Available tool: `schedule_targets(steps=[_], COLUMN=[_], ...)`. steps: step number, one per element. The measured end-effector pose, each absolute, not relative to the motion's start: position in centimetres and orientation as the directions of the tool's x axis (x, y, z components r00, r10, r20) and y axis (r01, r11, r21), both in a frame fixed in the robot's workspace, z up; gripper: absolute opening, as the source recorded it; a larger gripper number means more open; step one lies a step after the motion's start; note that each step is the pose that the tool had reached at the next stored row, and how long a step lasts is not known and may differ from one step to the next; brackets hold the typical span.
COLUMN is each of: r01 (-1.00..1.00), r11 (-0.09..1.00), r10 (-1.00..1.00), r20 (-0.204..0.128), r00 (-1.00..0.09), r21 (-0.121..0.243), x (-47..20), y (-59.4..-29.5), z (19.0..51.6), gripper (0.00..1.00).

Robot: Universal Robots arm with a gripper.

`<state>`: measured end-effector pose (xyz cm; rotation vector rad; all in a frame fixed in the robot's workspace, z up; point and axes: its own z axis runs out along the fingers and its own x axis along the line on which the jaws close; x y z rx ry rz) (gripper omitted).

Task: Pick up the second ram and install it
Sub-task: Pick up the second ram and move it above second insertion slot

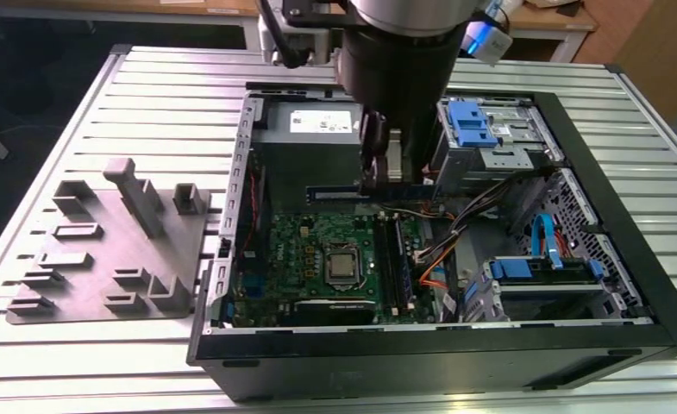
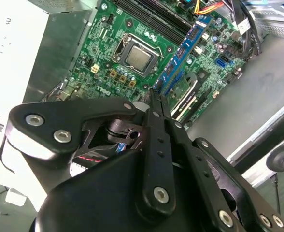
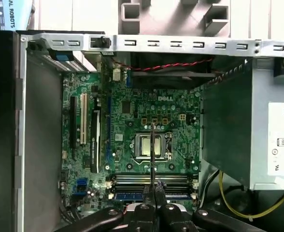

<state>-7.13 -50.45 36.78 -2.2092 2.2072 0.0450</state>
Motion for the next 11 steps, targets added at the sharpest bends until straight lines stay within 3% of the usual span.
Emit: schedule_targets(steps=[11], r01=[-1.0], r11=[-0.001], r10=[-0.999], r20=[-0.033], r00=[0.001], r21=[0.008], x=[-7.1], y=[-50.4], z=[34.9], gripper=[0.08])
